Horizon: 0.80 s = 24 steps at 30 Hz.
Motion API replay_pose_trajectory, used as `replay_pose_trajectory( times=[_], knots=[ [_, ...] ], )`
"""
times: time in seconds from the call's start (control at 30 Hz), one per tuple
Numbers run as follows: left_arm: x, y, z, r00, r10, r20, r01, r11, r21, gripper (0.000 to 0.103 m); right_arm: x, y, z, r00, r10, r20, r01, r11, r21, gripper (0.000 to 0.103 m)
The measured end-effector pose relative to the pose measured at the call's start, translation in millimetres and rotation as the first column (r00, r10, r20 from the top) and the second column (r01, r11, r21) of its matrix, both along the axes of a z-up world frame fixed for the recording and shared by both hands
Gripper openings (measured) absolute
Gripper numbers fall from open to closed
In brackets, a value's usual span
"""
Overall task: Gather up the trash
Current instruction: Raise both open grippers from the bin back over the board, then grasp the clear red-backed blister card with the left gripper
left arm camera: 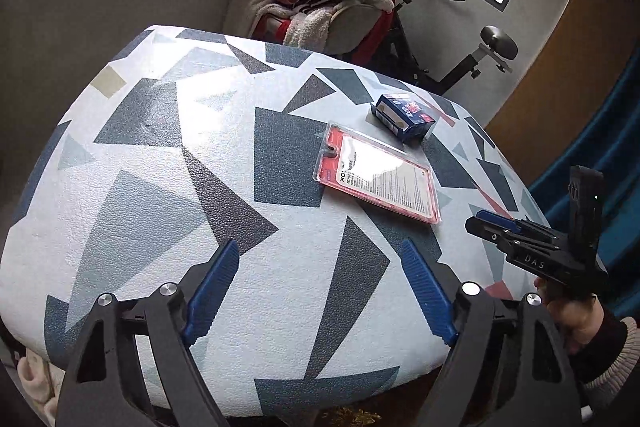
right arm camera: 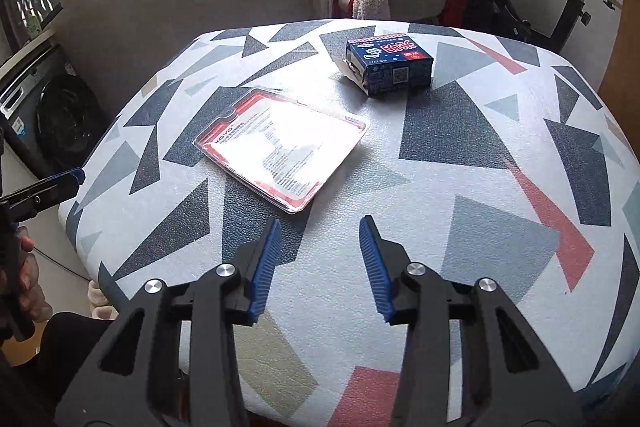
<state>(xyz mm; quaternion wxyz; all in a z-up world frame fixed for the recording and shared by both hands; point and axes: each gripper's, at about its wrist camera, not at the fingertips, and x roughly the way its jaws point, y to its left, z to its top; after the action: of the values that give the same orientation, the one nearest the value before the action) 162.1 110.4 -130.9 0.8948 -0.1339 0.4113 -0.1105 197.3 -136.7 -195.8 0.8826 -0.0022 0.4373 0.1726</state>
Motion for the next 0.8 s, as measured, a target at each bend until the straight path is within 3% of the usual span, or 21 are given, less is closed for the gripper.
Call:
replay_pose_trajectory(
  times=[0.13,0.2,0.47,0.8],
  knots=[
    [29.0,0.5,-9.8,0.999,0.009,-0.037,-0.011,0.999,-0.038,0.079,36.8,8.7,-14.3,0.997,-0.048,-0.063,0.050,0.998,0.039,0.036],
    [40.4,-2.1,-14.5,0.999,0.006,-0.048,-0.008,0.999,-0.045,0.079,47.2,11.2,-23.5,0.994,-0.057,-0.097,0.063,0.996,0.057,0.028],
    [76.1,-15.0,-35.6,0.996,-0.005,-0.093,-0.007,0.992,-0.124,0.079,46.9,-0.5,-28.2,0.995,-0.068,-0.074,0.077,0.990,0.119,0.015],
    [99.3,-38.5,-52.5,0.992,-0.022,-0.128,-0.008,0.973,-0.230,0.079,38.6,-17.5,-31.6,0.993,-0.099,-0.062,0.107,0.984,0.142,0.011]
  ],
)
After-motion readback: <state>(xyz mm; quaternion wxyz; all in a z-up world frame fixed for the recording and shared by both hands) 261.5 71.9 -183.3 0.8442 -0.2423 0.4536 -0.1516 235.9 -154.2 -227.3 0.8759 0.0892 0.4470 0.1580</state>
